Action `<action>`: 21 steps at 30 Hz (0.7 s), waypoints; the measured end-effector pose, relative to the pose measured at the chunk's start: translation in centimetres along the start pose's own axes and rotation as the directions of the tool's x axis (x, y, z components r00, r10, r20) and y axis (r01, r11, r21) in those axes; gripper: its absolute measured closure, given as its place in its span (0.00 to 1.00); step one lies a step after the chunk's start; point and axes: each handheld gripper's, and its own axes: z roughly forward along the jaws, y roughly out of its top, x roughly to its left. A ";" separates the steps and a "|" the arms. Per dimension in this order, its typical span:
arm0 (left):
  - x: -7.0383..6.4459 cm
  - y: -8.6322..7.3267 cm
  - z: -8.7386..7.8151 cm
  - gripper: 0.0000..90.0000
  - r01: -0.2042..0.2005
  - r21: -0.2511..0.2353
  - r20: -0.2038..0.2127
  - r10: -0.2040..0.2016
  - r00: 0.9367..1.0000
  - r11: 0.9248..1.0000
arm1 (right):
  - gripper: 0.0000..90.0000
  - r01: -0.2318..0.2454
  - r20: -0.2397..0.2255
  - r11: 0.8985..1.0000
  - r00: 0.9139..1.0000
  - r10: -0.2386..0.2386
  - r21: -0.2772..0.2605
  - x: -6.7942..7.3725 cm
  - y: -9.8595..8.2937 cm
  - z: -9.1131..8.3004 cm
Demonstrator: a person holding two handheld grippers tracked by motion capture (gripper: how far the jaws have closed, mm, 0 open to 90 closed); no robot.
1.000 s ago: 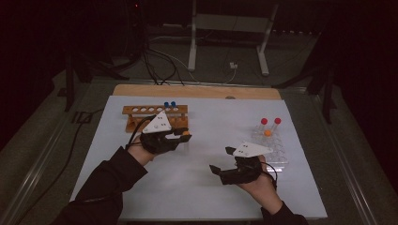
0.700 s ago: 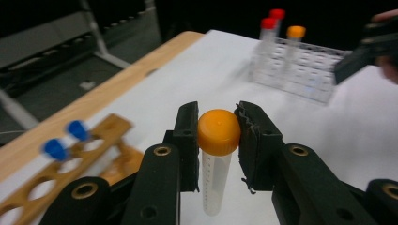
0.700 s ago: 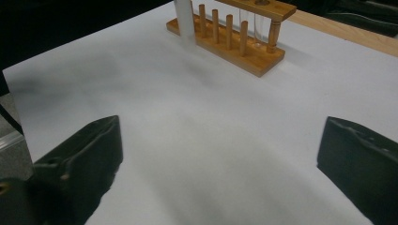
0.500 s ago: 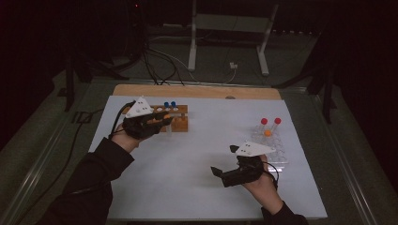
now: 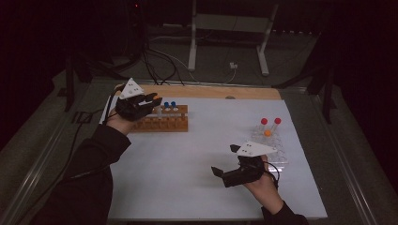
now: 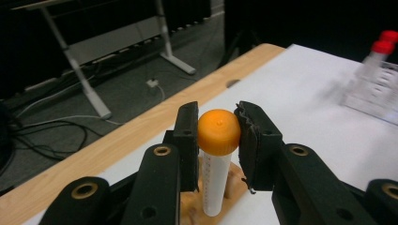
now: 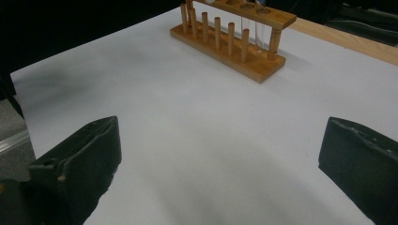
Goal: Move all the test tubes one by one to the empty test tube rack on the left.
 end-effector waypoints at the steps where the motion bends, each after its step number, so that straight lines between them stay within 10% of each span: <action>1: 0.2 0.0 0.2 0.80 0.005 -0.003 -0.011 -0.005 1.000 1.000 | 0.00 0.000 -0.001 1.000 1.000 0.000 0.000 0.0 0.0 0.0; 11: 1.8 -0.7 3.1 0.80 0.057 -0.014 -0.121 -0.059 0.991 0.998 | 0.00 -0.002 -0.006 1.000 1.000 0.002 0.001 -0.2 -0.2 0.0; 21: 2.3 -3.3 5.1 0.80 0.125 0.018 -0.125 -0.121 0.985 0.992 | 0.00 -0.004 -0.013 1.000 1.000 0.003 -0.002 -0.3 -0.2 -0.1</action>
